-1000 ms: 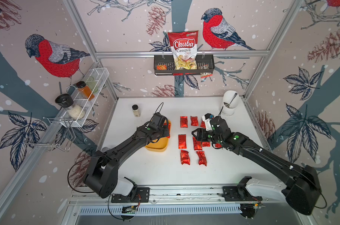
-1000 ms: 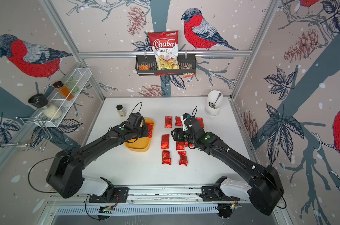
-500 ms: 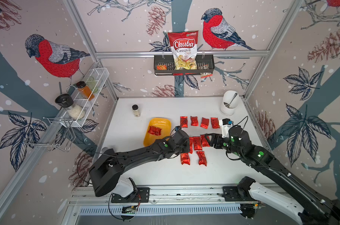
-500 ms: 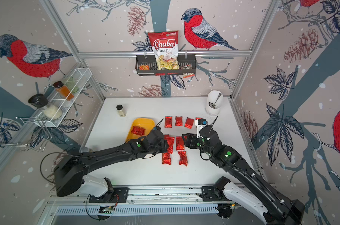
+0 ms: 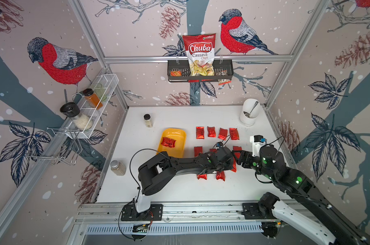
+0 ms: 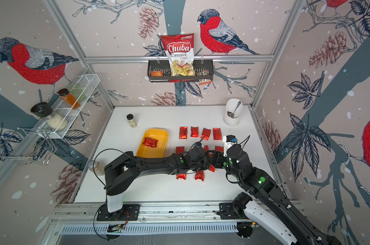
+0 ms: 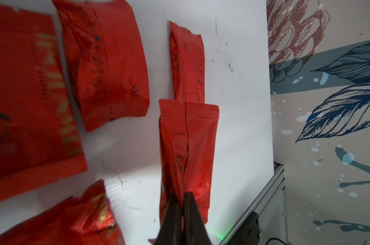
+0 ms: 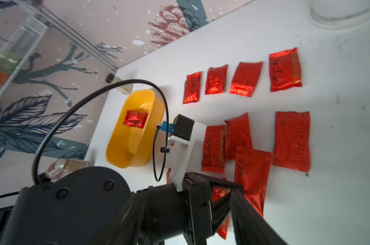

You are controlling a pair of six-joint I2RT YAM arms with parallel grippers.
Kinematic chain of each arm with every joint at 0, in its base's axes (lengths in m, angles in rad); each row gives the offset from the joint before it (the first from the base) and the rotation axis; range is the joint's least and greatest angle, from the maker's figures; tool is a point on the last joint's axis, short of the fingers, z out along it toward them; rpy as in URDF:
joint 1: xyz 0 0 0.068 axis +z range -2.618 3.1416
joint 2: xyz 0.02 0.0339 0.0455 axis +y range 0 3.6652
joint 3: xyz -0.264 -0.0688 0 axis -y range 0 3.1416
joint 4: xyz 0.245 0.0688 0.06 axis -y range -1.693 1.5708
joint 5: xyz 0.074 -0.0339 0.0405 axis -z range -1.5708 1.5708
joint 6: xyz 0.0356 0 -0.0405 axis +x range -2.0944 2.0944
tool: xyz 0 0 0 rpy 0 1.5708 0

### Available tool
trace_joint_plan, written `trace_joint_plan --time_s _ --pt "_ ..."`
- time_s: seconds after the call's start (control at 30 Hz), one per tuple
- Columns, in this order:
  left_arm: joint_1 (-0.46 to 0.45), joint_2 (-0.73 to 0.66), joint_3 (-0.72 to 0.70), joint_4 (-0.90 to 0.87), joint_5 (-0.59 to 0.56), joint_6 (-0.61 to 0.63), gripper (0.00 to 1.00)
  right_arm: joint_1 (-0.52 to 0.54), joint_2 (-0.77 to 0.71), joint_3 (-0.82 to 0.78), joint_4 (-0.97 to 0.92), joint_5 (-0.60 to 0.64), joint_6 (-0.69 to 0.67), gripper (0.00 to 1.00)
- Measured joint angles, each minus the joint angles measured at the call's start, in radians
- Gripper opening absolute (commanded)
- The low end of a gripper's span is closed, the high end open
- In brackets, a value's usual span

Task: Take the tea bags out of the storage box
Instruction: Place the tea bag at the center of the board.

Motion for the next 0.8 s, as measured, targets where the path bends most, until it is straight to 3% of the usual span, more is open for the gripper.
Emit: trace_joint_plan --time_s 0.47,0.6,0.8 --pt "-0.034 -0.02 -0.158 0.041 -0.065 -0.141 0.08 0.005 -0.03 -0.023 0.0 -0.019 0.019 0.7" --pt "-0.034 -0.034 -0.181 0.055 -0.075 -0.145 0.35 0.005 -0.033 -0.025 0.003 -0.022 0.021 0.7" --pt "-0.039 -0.023 -0.116 0.046 -0.074 -0.113 0.56 0.005 -0.029 -0.025 0.004 -0.022 0.022 0.71"
